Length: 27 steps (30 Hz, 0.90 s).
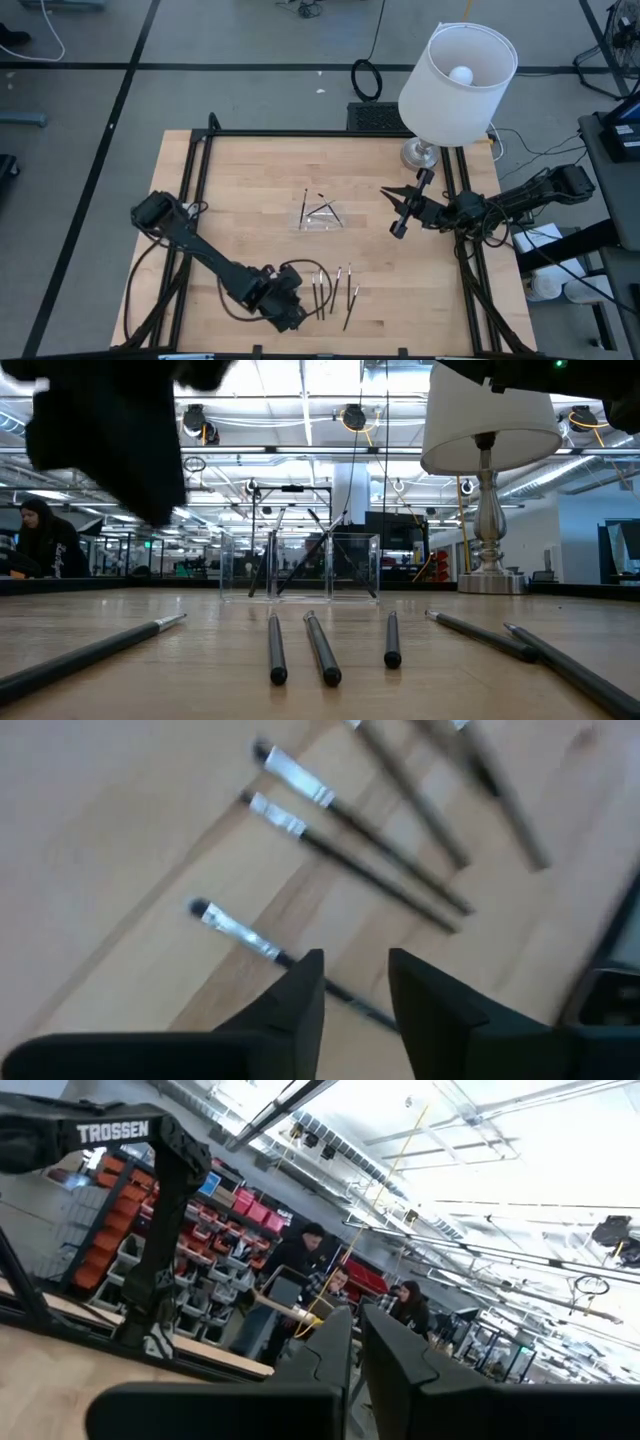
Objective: Pick & Place Makeup Supplies
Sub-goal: Put the makeup brush into the transparent organizer
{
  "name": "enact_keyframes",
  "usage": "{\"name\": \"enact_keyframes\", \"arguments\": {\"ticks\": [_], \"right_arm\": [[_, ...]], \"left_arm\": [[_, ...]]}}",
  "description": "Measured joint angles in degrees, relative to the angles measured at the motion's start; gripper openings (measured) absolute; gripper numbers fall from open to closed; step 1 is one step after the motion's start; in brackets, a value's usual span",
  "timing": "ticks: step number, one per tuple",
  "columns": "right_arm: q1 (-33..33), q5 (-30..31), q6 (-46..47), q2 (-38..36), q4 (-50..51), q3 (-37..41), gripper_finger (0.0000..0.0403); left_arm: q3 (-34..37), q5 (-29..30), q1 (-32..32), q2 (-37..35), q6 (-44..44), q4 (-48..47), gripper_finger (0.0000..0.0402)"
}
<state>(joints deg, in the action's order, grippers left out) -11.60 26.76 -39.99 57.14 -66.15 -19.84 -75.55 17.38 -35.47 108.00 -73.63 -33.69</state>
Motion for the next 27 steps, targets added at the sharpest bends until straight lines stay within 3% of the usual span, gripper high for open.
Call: {"name": "enact_keyframes", "arguments": {"ticks": [4, 11, 21, 27], "right_arm": [[0.0, 0.06, 0.13, 0.0, 0.22, 0.0, 0.002], [0.0, 0.09, 3.64, 0.0, 1.93, 0.0, 0.002], [-0.39, 0.02, 12.39, 0.02, 4.7, 0.0, 0.002], [-2.29, 0.02, 12.5, 0.02, 6.14, 0.0, 0.002]], "left_arm": [[0.03, -6.63, 2.67, 2.14, 0.78, -0.78, 0.0138], [0.03, -11.6, 4.86, 3.02, 2.39, -1.84, 0.0149], [0.03, -11.38, 6.54, 3.02, 5.65, -6.03, 0.0148], [0.03, -11.38, 6.52, 3.02, 7.16, -5.18, 0.0157]]}}
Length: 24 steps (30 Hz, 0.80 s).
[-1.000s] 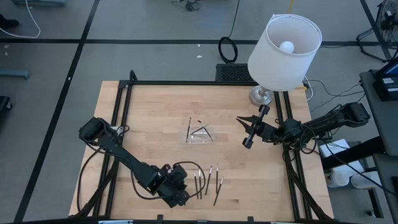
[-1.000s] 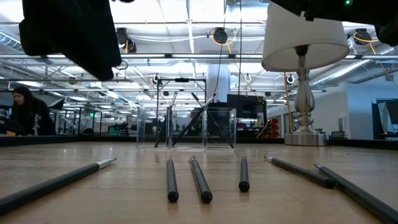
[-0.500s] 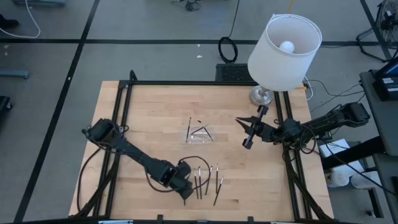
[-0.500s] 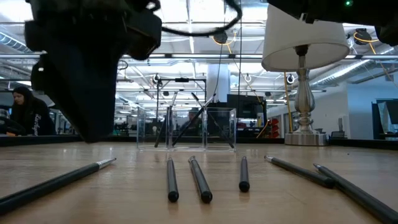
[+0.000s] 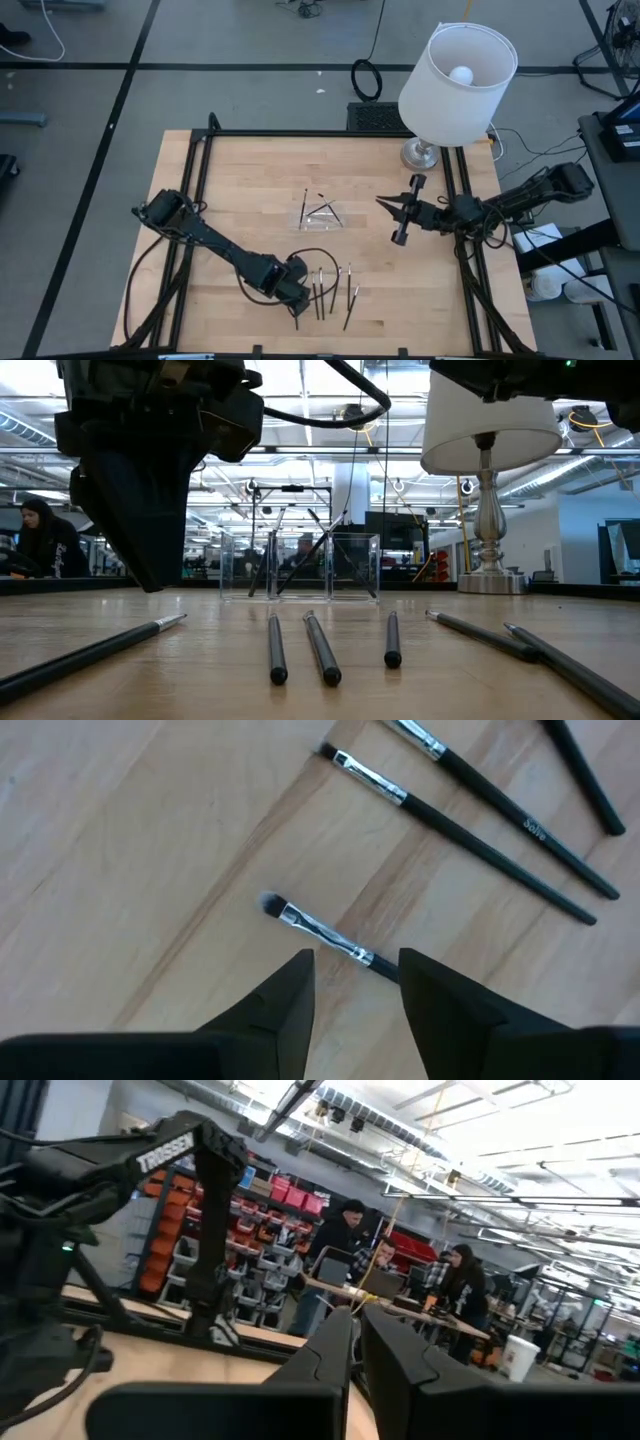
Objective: Pick & Place Makeup Supplies
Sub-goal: Put the makeup brush into the transparent organizer
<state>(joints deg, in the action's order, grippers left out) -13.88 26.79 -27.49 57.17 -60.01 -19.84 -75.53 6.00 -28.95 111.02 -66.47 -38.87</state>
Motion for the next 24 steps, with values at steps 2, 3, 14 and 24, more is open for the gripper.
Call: {"name": "enact_keyframes", "arguments": {"ticks": [2, 3, 14, 24], "right_arm": [[-0.74, 0.0, -0.04, 0.0, -0.02, 0.0, 0.002], [-1.04, 0.0, -0.09, 0.0, 0.0, 0.0, 0.002], [-2.72, 0.13, -1.9, 0.0, -0.15, 0.0, 0.002], [-2.72, 0.17, -3.52, -0.02, -0.66, -0.02, 0.002]], "left_arm": [[0.0, 0.1, 0.0, 0.0, -0.02, 0.04, 0.0168], [0.0, 0.16, 0.0, 0.0, -0.19, 0.06, 0.0174], [0.0, 0.97, 0.23, 0.63, -4.1, 0.14, 0.0211], [-0.2, -3.02, 1.66, 4.66, -3.94, 1.36, 0.0212]]}}
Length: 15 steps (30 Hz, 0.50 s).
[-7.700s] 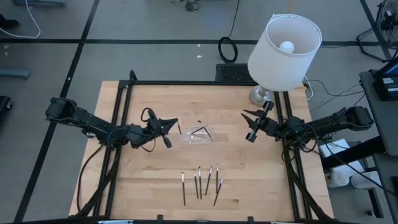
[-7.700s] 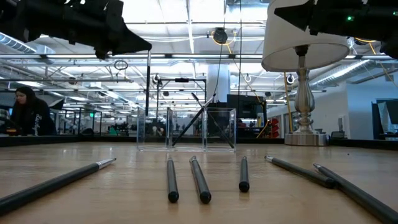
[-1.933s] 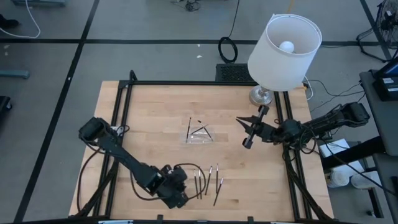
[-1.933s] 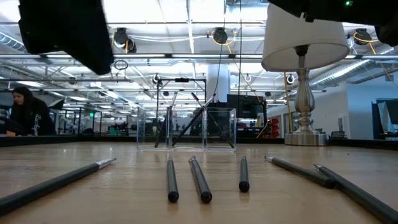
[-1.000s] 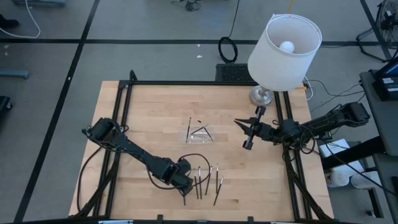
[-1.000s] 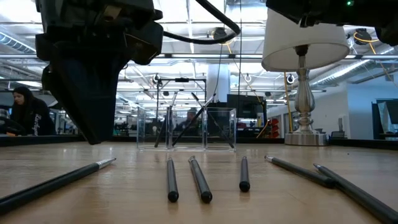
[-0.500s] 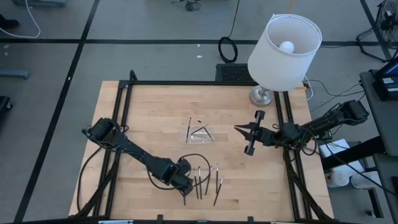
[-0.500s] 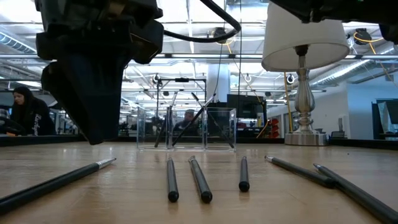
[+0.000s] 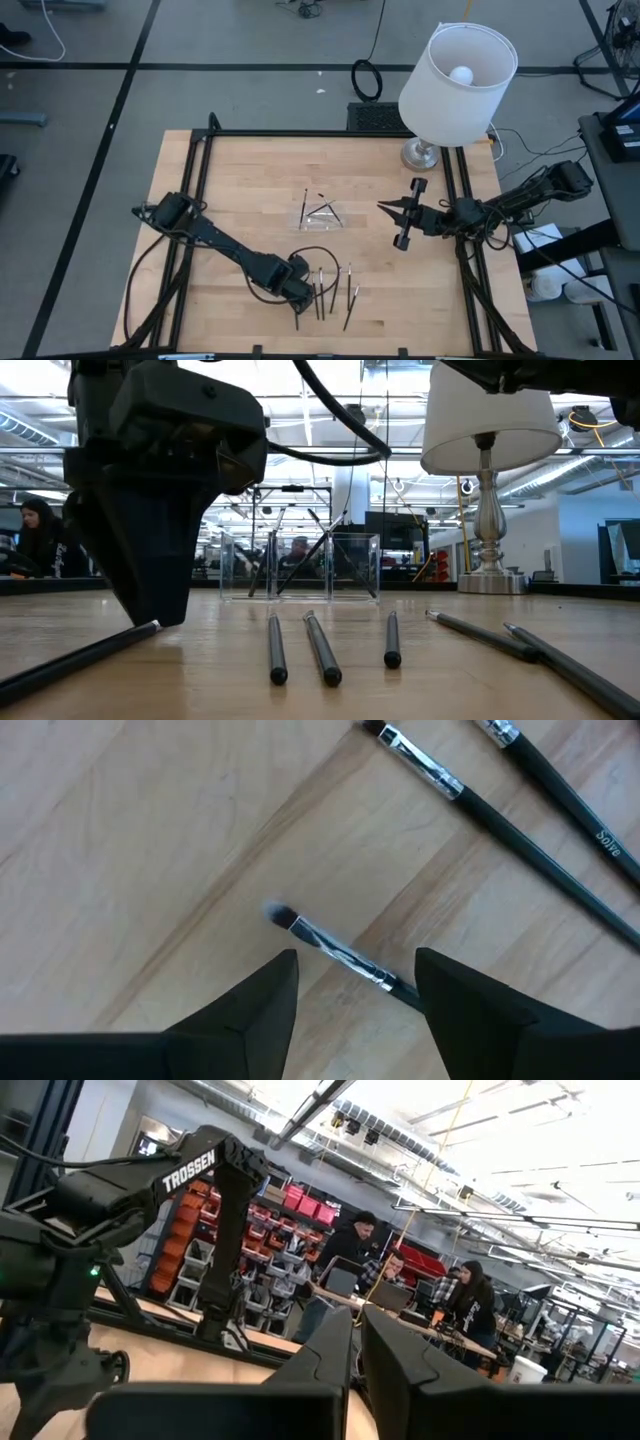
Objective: Pick & Place Makeup Supplies
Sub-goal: Put the makeup brush into the transparent organizer
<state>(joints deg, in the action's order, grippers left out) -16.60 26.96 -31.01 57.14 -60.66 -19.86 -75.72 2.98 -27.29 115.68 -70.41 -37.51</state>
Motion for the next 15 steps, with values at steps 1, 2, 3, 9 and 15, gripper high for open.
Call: {"name": "enact_keyframes", "arguments": {"ticks": [1, 2, 3, 9, 15], "right_arm": [[0.0, 0.0, -0.13, 0.0, -0.15, 0.0, 0.002], [0.0, 0.0, -0.13, 0.0, -0.37, 0.0, 0.002], [0.0, 0.0, -0.16, 0.0, -0.64, 0.0, 0.002], [0.0, 0.0, -1.62, -0.02, -0.83, 0.0, 0.002], [0.02, 0.0, -2.91, -0.02, -1.38, 0.0, 0.002]], "left_arm": [[0.0, 0.05, 0.0, 0.01, 0.0, -0.12, 0.0212], [0.0, 0.06, 0.0, 0.03, 0.02, -0.33, 0.0212], [-0.02, 0.01, 0.0, 0.05, 0.04, -0.81, 0.0212], [-0.02, -0.33, -0.04, 0.15, 3.16, -2.95, 0.0188], [0.04, -0.48, -0.02, 0.24, 6.35, -5.78, 0.0112]]}}
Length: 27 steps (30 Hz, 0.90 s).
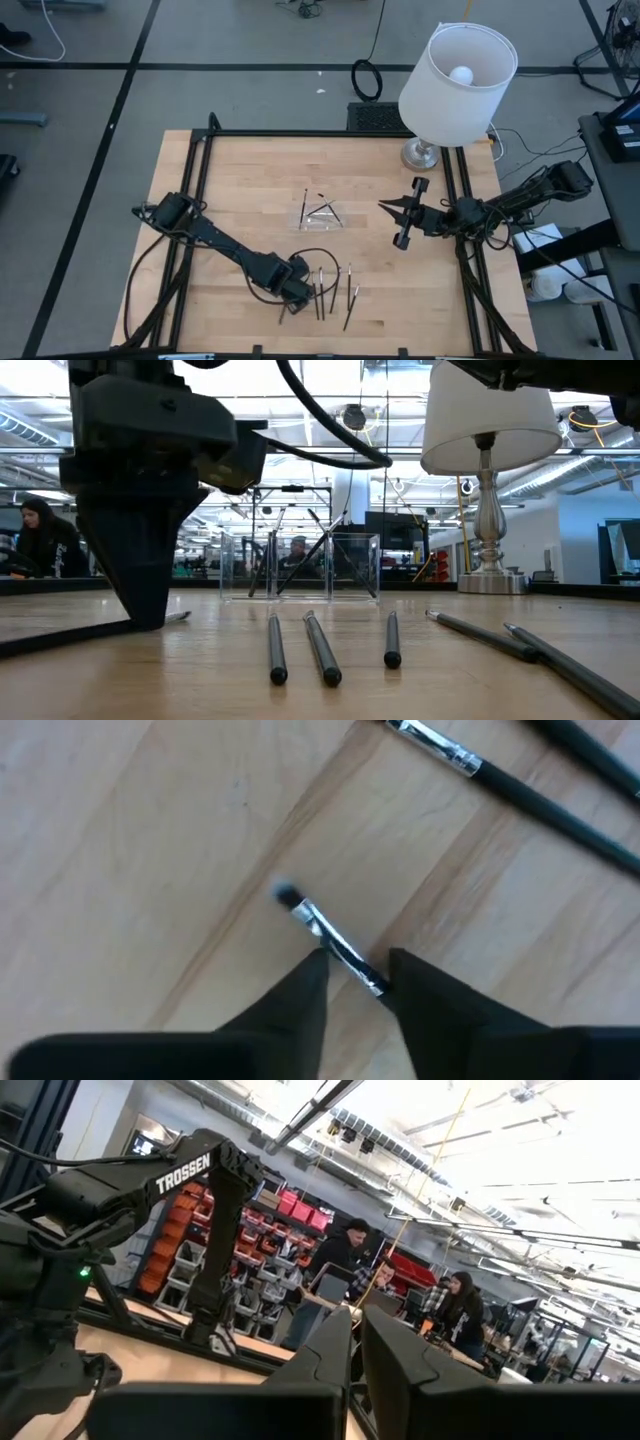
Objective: Pick & Place Makeup Supplies
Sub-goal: Put the makeup brush into the transparent organizer
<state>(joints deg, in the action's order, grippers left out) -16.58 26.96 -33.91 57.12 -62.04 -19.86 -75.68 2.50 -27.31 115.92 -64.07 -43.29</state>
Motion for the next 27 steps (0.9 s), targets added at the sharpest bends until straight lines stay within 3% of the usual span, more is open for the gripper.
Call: {"name": "enact_keyframes", "arguments": {"ticks": [7, 13, 18, 27], "right_arm": [[0.69, 0.0, -0.23, 0.0, -0.09, 0.0, 0.002], [0.78, 0.0, 0.29, 0.0, 0.15, 0.0, 0.002], [0.78, 0.0, 1.28, 0.0, 0.32, 0.0, 0.002], [0.76, 0.0, 1.75, 0.0, 0.67, 0.0, 0.002]], "left_arm": [[0.07, -1.55, -0.48, 0.02, 5.17, -2.11, 0.0037], [0.04, -3.91, -1.88, 0.0, 9.26, -4.83, 0.0017], [0.07, -7.51, -3.83, -0.28, 12.45, -7.91, 0.0039], [0.24, -3.77, -5.8, -0.8, 18.34, -7.76, 0.0095]]}}
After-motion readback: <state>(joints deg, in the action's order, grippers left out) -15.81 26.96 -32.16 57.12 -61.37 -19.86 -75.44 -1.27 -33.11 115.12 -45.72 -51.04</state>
